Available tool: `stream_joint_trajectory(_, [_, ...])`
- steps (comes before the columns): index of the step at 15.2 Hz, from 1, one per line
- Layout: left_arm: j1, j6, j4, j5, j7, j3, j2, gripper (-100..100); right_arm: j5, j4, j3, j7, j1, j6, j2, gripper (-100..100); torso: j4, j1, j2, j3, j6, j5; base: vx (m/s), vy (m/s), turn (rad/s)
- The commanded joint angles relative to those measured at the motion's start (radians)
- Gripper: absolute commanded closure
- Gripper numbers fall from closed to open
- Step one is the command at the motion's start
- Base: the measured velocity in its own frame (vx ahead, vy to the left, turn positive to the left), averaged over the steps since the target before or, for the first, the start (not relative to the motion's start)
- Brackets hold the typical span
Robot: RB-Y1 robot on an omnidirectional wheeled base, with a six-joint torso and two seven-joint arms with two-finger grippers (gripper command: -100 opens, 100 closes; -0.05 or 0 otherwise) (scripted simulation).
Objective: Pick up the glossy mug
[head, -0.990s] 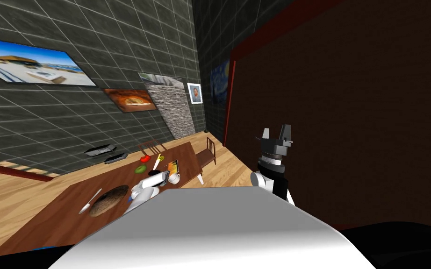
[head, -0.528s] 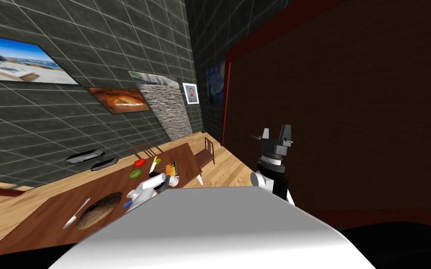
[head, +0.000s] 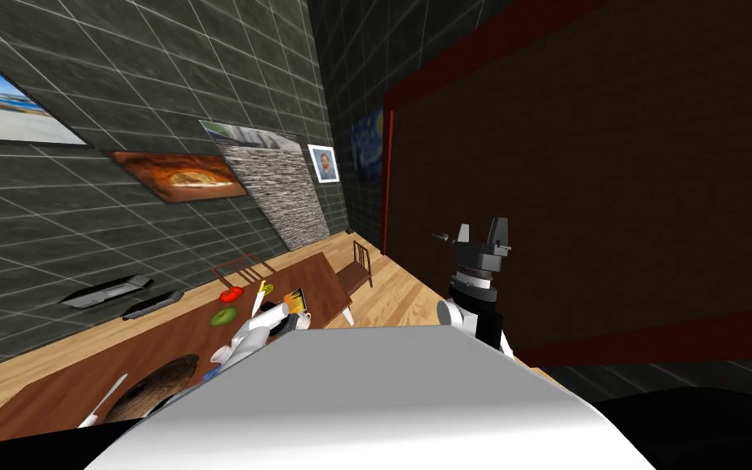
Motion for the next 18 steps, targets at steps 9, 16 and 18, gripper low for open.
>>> stream_joint_trajectory(9, [-0.013,-0.068,0.056,-0.024,0.044,-0.029,-0.030,100,0.000,0.000,0.000,0.000,0.000,0.000,0.000,0,0.000,-0.001,0.001,0.000,0.000,0.000,-0.007,0.042,-0.026])
stream_joint_trajectory(16, [-0.003,-0.011,0.013,-0.005,0.010,-0.006,-0.007,100,0.000,0.000,0.000,0.000,0.000,0.000,0.000,0,0.001,-0.006,0.000,0.000,0.000,-0.001,0.005,-0.022,0.018])
stream_joint_trajectory(18, [0.002,-0.013,0.009,-0.006,0.014,-0.007,-0.009,100,0.000,0.000,0.000,0.000,0.000,0.000,0.000,0,0.001,-0.009,-0.001,0.000,0.000,-0.002,0.016,-0.064,0.031])
